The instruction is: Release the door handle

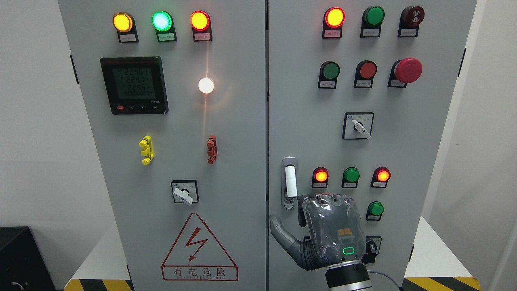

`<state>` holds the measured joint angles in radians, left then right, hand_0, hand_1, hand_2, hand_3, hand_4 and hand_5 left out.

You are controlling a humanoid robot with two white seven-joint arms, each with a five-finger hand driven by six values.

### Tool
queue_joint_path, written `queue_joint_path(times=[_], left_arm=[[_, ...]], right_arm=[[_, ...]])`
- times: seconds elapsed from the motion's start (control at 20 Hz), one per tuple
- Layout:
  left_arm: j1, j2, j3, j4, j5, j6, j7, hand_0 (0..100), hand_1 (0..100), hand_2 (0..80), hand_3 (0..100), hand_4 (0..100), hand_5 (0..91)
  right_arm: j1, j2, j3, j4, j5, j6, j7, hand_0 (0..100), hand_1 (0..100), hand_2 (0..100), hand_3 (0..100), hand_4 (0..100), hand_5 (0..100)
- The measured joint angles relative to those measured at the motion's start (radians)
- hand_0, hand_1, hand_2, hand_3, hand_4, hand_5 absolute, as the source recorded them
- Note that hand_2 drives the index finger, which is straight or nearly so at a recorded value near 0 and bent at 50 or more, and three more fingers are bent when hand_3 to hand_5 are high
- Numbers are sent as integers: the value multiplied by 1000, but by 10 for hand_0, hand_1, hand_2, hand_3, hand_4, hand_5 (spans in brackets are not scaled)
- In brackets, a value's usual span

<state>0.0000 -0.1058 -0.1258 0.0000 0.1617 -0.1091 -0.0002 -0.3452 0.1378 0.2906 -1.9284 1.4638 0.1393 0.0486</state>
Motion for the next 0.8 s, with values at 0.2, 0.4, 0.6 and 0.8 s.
queue_joint_path(times=[0.2, 0.4, 0.6, 0.8], left_arm=[[0, 0, 0, 0, 0, 0, 0, 120, 556, 0, 0, 0, 0], [0, 0, 0, 0, 0, 0, 0, 120, 556, 0, 0, 0, 0], [0, 0, 0, 0, 0, 0, 0, 120, 556, 0, 0, 0, 0], [0, 0, 0, 0, 0, 0, 0, 120, 556, 0, 0, 0, 0]], right_arm=[[-21, 0, 3, 21, 1, 18, 2, 276, 223, 966, 1000, 1000, 1000], [-44, 1, 3, 42, 1, 35, 2, 262, 247, 965, 1000, 1000, 1000], [-57, 1, 3, 61, 1, 40, -3, 253, 276, 964, 1000, 1000, 1000], [-70, 1, 3, 78, 1, 50, -6, 251, 288, 964, 1000, 1000, 1000]])
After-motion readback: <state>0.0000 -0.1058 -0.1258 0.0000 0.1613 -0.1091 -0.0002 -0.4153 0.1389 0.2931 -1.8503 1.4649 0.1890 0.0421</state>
